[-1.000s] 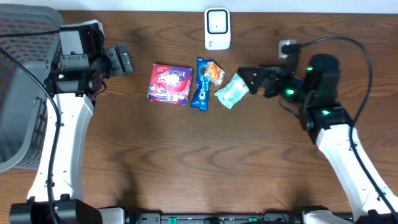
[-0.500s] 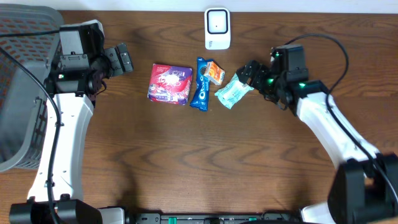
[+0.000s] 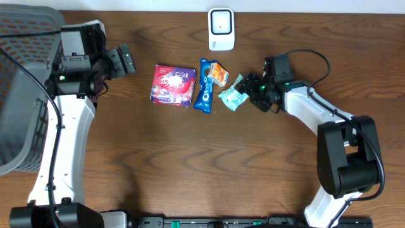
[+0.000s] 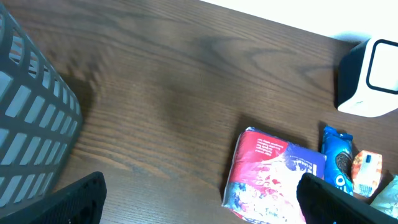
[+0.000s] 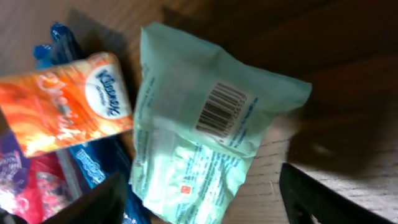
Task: Scan the item barcode
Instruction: 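Grasp the green wipes pack with the right gripper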
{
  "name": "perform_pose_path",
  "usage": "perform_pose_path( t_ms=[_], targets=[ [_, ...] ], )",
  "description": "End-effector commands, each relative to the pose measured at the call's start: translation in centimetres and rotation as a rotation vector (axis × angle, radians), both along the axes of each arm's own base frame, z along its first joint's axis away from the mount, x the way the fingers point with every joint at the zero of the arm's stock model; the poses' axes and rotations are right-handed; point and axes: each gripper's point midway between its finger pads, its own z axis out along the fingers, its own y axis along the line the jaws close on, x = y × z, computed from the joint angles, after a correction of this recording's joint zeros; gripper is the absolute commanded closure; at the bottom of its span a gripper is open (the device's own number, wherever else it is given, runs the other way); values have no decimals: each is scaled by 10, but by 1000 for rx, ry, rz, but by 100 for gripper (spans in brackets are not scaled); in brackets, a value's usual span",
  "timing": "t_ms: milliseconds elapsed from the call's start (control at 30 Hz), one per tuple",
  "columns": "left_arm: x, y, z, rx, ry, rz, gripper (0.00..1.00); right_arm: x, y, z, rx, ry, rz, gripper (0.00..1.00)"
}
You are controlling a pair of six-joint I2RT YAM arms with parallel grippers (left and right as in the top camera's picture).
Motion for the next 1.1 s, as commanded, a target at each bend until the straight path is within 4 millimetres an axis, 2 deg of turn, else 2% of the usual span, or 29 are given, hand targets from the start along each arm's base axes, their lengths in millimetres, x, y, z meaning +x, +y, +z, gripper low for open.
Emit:
perform_pose_path(
  t_ms=[0, 267, 333, 400, 600, 667, 800, 900, 1067],
  targets=[
    [0, 2, -5, 8, 13, 6, 2, 0, 6, -1, 18, 9, 10, 32],
    [0, 2, -5, 8, 13, 6, 2, -5, 16, -21, 15, 46, 21, 33],
    [0, 2, -5, 8, 13, 6, 2, -5, 19, -25, 14, 50, 21, 36],
    [0, 2, -5, 8, 13, 6, 2, -4, 19, -29, 11, 52, 21, 44],
    [0, 2, -5, 8, 13, 6, 2, 0, 12, -34, -49, 19, 39, 77],
    [0, 2, -5, 8, 13, 6, 2, 4, 11, -31, -61, -15, 72, 99],
    [0, 2, -5, 8, 13, 6, 2, 13, 7, -22, -102, -81, 147, 99],
    [0, 2, -5, 8, 13, 6, 2, 19, -11, -13, -207, -80, 136, 99],
    [0, 2, -4, 8, 13, 6, 2, 29, -63, 20, -521, -46, 69, 99]
  ],
)
